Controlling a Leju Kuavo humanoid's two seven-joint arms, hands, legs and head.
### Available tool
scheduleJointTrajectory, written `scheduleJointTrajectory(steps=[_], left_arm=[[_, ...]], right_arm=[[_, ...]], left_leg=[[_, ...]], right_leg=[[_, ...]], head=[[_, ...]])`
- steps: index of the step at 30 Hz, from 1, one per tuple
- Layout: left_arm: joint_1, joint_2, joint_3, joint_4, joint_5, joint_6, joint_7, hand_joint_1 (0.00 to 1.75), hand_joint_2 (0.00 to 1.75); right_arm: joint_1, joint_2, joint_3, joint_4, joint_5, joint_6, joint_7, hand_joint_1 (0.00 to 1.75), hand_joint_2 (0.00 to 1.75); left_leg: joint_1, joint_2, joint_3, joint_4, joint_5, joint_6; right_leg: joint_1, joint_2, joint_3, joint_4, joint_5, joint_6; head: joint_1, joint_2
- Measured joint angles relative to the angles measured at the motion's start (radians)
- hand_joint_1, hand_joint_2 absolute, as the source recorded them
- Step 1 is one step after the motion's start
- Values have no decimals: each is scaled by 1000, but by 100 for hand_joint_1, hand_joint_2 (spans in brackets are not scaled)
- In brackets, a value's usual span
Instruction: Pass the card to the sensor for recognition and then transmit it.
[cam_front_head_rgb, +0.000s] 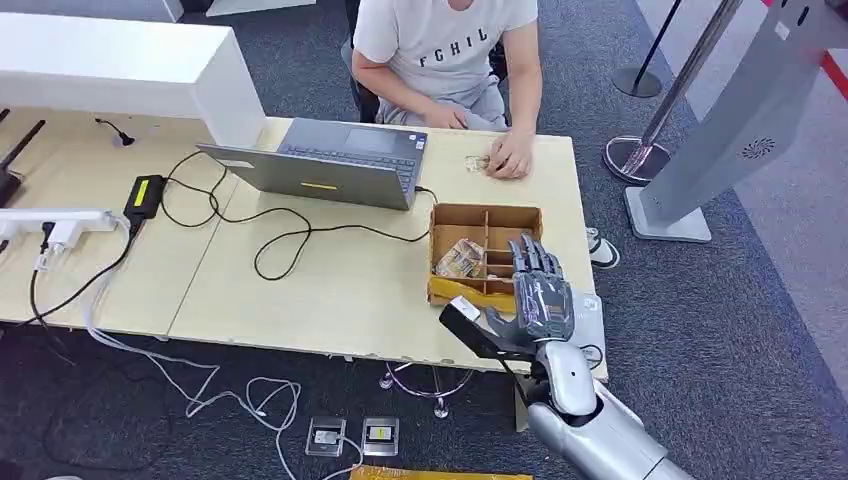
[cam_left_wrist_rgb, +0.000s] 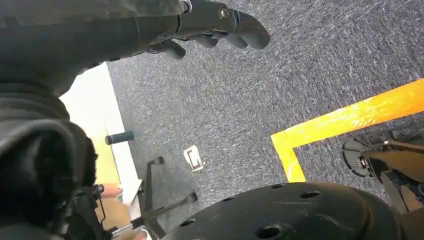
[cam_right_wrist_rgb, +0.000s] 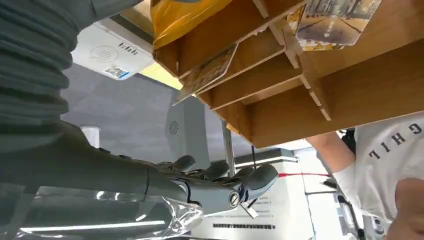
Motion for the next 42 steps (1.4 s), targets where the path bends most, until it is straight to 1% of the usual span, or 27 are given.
scheduleJointTrajectory(steps=[6, 10, 11, 12, 13, 25, 34, 35, 36, 38, 42], left_arm=[[0, -1, 0, 0, 3, 0, 0, 0, 0], [0, -2, 0, 0, 3, 3, 0, 0, 0], [0, -2, 0, 0, 3, 4, 0, 0, 0], [0, -2, 0, 0, 2, 6, 0, 0, 0], [0, -2, 0, 0, 2, 8, -2, 0, 0], [0, -3, 0, 0, -5, 12, -4, 0, 0], [0, -3, 0, 0, -14, 19, -6, 0, 0], [0, -3, 0, 0, -14, 19, -6, 0, 0], [0, -3, 0, 0, -15, 20, -6, 0, 0], [0, -3, 0, 0, -17, 22, -6, 0, 0], [0, -3, 0, 0, -21, 25, -7, 0, 0]], right_arm=[[-13, 27, 0, 45, 3, 2, -6, 0, 175], [-15, 35, 0, 64, 6, 5, -6, 0, 175], [-15, 35, 0, 68, 6, 6, -6, 169, 175], [-15, 36, 0, 70, 8, 8, -6, 169, 175], [-15, 37, -1, 74, 10, 10, -5, 175, 175], [-16, 42, -3, 115, 43, 28, 2, 175, 175], [-12, 42, -8, 140, 54, 28, 6, 175, 175], [-11, 42, -8, 143, 55, 28, 7, 131, 175], [-9, 43, -8, 146, 58, 28, 7, 0, 175], [-6, 43, -10, 151, 70, 22, 6, 0, 175], [0, 46, -27, 156, 89, -6, -14, 0, 175]], left_leg=[[0, 0, 0, 0, 0, 0], [0, 0, 0, 0, 0, 0], [0, 0, 0, 0, 0, 0], [0, 0, 0, 0, 0, 0], [0, 0, 0, 0, 0, 0], [0, 0, 0, 0, 0, 0], [0, 0, 0, 0, 0, 0], [0, 0, 0, 0, 0, 0], [0, 0, 0, 0, 0, 0], [0, 0, 0, 0, 0, 0], [0, 0, 0, 0, 0, 0]], right_leg=[[0, 0, 0, 0, 0, 0], [0, 0, 0, 0, 0, 0], [0, 0, 0, 0, 0, 0], [0, 0, 0, 0, 0, 0], [0, 0, 0, 0, 0, 0], [0, 0, 0, 0, 0, 0], [0, 0, 0, 0, 0, 0], [0, 0, 0, 0, 0, 0], [0, 0, 0, 0, 0, 0], [0, 0, 0, 0, 0, 0], [0, 0, 0, 0, 0, 0]], head=[[0, 0], [0, 0], [0, 0], [0, 0], [0, 0], [0, 0], [0, 0], [0, 0], [0, 0], [0, 0], [0, 0]])
